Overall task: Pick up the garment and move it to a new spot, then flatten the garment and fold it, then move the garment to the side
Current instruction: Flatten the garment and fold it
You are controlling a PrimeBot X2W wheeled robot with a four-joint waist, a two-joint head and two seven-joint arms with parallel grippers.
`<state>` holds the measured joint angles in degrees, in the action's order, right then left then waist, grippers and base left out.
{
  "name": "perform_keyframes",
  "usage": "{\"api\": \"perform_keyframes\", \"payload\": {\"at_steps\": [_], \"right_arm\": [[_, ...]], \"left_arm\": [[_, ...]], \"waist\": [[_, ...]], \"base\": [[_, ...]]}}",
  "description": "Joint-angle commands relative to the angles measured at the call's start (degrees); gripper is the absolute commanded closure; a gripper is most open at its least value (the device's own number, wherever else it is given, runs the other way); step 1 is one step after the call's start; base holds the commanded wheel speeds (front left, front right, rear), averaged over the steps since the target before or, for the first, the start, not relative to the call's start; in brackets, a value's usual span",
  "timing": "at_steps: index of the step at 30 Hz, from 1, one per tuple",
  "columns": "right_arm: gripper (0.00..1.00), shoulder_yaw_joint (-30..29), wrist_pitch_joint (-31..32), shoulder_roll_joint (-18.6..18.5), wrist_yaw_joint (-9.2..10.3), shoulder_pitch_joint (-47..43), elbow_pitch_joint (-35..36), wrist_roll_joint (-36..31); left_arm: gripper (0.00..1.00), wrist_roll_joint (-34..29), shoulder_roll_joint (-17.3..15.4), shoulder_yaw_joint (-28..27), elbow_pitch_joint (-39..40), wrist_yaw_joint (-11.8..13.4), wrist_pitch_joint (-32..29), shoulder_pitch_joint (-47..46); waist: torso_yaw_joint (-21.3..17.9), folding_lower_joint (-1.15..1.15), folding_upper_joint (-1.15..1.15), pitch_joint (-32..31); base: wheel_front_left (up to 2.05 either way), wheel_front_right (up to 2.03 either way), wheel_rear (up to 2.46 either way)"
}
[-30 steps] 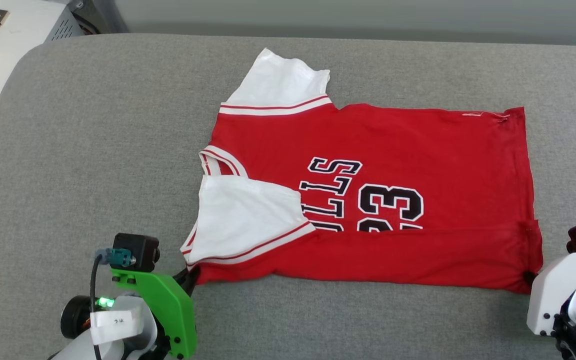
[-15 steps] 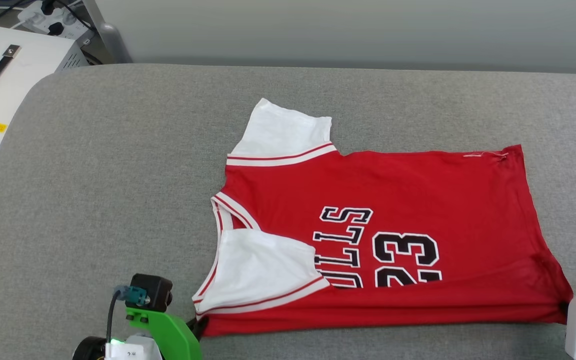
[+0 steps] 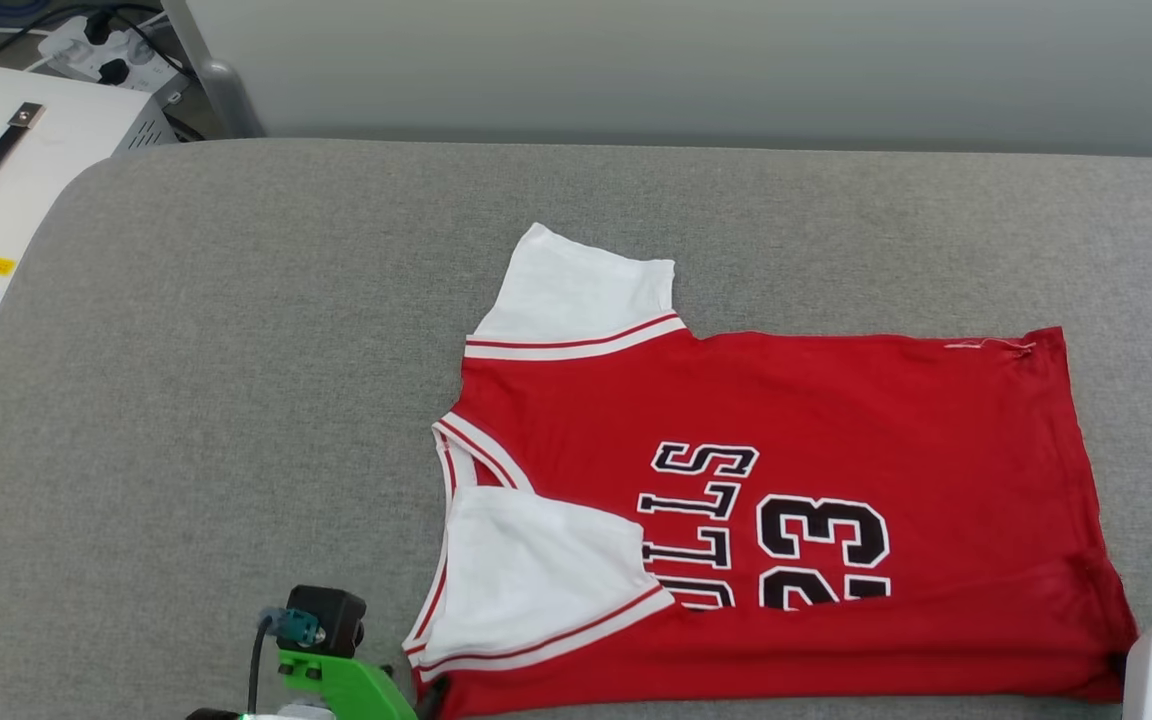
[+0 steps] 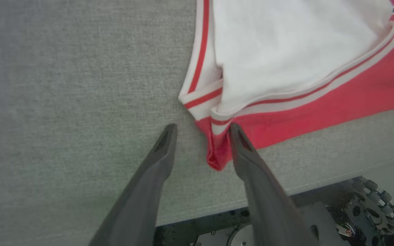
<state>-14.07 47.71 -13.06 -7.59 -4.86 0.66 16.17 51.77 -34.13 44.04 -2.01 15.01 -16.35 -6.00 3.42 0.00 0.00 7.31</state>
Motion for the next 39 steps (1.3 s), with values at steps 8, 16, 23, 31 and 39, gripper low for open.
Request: {"api": "perform_keyframes", "payload": {"at_steps": [8, 16, 23, 31, 39], "right_arm": [[0.00, 1.0, -10.1, 0.1, 0.10, 2.0, 1.0, 1.0], [0.00, 2.0, -26.2, 1.5, 0.10, 3.3, 5.3, 2.9], [0.00, 4.7, -37.6, 2.5, 0.10, 2.0, 7.4, 2.6], [0.00, 7.2, -45.2, 3.9, 0.10, 1.2, 6.6, 0.6], [0.00, 9.5, -48.9, 3.6, 0.10, 1.8, 4.7, 0.3]], "left_arm": [[0.00, -4.4, 1.7, -3.3, -1.0, -1.2, 12.4, -3.2], [0.00, -8.2, 3.7, -6.9, -0.4, -2.2, 27.4, -4.1], [0.00, -10.6, 6.1, -10.4, 0.3, -2.1, 31.1, -2.2], [0.00, -18.3, 13.0, -20.2, 3.1, -5.4, 31.3, 1.6], [0.00, -24.3, 18.5, -26.2, 0.5, -11.8, 31.3, 4.6]], "waist": [[0.0, 0.00, 0.00, -2.4], [0.0, 0.00, 0.00, -4.3], [0.1, 0.00, 0.00, -4.8], [0.1, 0.00, 0.00, -4.4], [-0.7, 0.00, 0.00, -4.0]], "base": [[0.00, 0.00, 0.00], [0.00, 0.00, 0.00], [0.00, 0.00, 0.00], [0.00, 0.00, 0.00], [0.00, 0.00, 0.00]]}}
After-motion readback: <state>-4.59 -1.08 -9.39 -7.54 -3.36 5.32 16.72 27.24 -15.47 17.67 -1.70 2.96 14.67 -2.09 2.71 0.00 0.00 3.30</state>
